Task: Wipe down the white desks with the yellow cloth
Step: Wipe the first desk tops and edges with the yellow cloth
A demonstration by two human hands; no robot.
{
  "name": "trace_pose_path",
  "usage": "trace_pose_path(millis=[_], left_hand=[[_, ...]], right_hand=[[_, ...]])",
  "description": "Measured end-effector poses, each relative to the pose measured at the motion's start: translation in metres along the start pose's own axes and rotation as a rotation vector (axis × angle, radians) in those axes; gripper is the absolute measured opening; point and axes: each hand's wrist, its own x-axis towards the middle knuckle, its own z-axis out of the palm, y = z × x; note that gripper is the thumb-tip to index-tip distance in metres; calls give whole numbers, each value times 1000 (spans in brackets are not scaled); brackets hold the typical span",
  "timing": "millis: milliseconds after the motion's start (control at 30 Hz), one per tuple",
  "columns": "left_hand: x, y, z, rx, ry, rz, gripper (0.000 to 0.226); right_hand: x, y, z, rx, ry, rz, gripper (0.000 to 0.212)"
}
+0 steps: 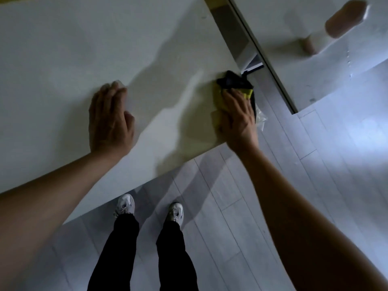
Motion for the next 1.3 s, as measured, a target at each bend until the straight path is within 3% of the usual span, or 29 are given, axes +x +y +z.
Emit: trace_pose_path(millis=[200, 300, 400, 533, 633, 767, 933, 1000, 1167, 1300], left_hand=[[-1, 5, 3, 38, 0, -34, 59], [0, 5, 5, 38, 11, -36, 59], [-1, 3, 5, 38, 32, -26, 59], [1, 0, 4, 50, 27, -9, 58], [1, 1, 3, 55, 10, -10, 58], [1, 3, 5, 63, 9, -29, 57], [1, 6, 4, 54, 28, -44, 57], [0, 6, 5, 51, 28, -46, 57], [2, 1, 4, 14, 14, -59, 50], [3, 1, 2, -13, 38, -130, 53]], right_hand=[[-1, -12, 13, 73, 99, 161, 53], [-23, -50, 34, 167, 27, -80, 56], [-50, -89, 50, 196, -150, -349, 56], [-39, -72, 43, 149, -222, -510, 56], [-17, -21, 16, 185, -75, -340, 51], [13, 38, -12, 120, -14, 129, 51], [16, 7, 4, 48, 49, 225, 59], [6, -24, 17, 79, 5, 127, 60], [-18, -128, 62, 146, -270, -427, 54], [-5, -124, 66, 106, -302, -543, 53]])
